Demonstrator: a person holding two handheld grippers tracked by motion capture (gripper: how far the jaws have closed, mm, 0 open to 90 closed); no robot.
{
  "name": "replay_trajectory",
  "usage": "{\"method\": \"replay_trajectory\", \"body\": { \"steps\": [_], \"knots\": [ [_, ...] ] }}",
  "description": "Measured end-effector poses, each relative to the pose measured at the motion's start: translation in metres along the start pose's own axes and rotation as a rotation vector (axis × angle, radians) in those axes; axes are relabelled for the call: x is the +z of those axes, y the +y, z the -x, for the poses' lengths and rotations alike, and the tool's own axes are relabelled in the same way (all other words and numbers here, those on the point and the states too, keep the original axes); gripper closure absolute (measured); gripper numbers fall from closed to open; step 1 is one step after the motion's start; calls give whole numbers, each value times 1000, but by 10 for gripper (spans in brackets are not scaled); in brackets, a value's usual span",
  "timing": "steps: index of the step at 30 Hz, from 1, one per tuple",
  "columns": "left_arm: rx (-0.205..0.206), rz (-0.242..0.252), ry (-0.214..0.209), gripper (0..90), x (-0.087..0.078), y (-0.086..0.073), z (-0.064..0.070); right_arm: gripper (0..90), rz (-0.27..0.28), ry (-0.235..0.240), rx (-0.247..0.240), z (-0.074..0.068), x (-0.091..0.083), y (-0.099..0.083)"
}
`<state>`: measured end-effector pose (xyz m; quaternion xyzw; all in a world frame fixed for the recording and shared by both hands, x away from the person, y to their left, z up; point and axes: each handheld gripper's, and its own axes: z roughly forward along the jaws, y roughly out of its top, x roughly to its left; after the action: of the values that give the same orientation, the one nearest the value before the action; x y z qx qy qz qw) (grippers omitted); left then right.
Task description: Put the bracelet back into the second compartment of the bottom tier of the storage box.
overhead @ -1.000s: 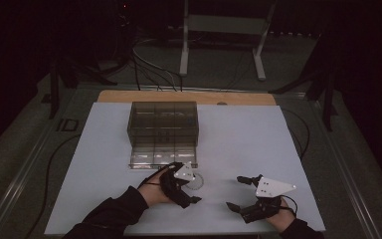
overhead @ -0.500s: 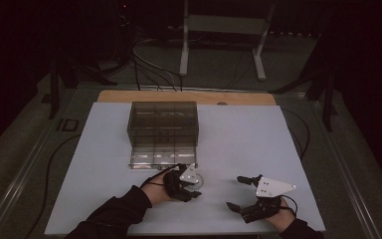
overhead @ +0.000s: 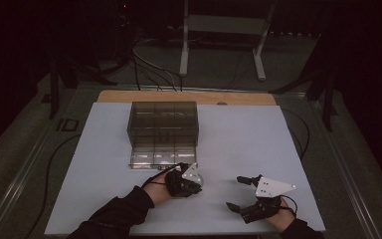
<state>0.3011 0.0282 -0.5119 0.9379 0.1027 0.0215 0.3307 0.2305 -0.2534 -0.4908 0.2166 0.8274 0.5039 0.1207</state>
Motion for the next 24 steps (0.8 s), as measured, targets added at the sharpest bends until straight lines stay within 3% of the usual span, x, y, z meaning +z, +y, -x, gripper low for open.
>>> {"method": "replay_trajectory", "body": {
  "steps": [10,24],
  "knots": [
    [28,8,4,855,0,-1,1,99,-1,1,-3,0,0,0],
    [14,48,3,856,-11,4,1,99,-1,-2,-1,0,0,0]
  ]
}}
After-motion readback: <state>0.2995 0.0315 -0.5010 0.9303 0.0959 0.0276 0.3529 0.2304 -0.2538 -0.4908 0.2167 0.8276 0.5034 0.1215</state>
